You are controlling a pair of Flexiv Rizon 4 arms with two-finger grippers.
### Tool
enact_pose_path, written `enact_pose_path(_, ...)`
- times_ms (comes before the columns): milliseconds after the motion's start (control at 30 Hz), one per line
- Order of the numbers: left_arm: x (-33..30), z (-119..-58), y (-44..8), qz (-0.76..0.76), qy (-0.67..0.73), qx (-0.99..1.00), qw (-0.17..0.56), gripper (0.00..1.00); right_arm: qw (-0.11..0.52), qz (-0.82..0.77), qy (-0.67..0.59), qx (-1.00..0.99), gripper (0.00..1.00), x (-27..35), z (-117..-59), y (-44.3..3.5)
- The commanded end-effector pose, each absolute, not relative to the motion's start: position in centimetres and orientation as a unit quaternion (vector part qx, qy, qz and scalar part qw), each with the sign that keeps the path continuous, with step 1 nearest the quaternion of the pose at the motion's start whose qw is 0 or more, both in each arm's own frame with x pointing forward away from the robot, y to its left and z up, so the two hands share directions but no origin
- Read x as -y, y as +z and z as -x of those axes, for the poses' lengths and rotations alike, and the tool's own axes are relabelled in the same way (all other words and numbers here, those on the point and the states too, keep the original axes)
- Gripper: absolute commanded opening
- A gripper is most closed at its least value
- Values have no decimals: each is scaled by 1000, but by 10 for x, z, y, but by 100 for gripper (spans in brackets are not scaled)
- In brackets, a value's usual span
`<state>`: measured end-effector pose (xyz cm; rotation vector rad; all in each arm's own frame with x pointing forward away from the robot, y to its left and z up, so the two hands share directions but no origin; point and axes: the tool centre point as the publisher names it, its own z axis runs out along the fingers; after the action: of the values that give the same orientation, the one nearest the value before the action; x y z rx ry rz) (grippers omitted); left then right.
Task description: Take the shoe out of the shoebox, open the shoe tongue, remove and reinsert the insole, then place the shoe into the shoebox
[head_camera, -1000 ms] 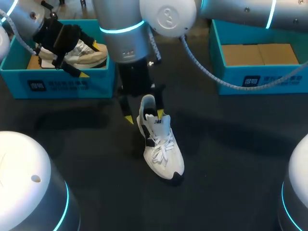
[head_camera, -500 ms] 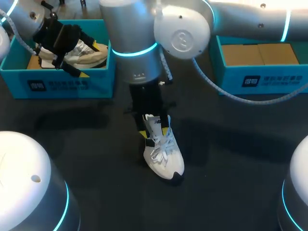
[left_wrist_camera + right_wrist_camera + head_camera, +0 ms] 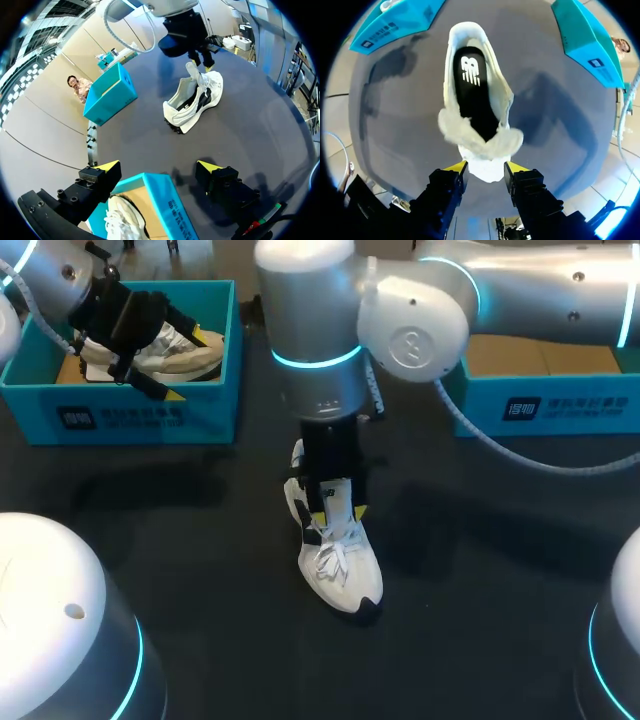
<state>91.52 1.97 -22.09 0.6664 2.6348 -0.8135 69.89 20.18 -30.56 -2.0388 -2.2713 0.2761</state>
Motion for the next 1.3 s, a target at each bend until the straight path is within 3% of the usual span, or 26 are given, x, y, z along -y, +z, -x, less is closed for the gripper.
enact_pose_path(33,-20,-915,-220,-232,-282,-919,151,100,60,660,79,745,42,-197,-708,-313)
enact_pose_path(433,-20,-915,-220,-232,-282,-919,151,100,64,637,83,764,35,-203,-730,-316)
enact_pose_path(900,-20,-915,-220,-232,-282,-919,151,100,46,646,100,755,39,-208,-721,-296)
enact_pose_path(1300,-20,-915,-220,-232,-282,-919,151,100,45,629,81,772,33,-203,-741,-306)
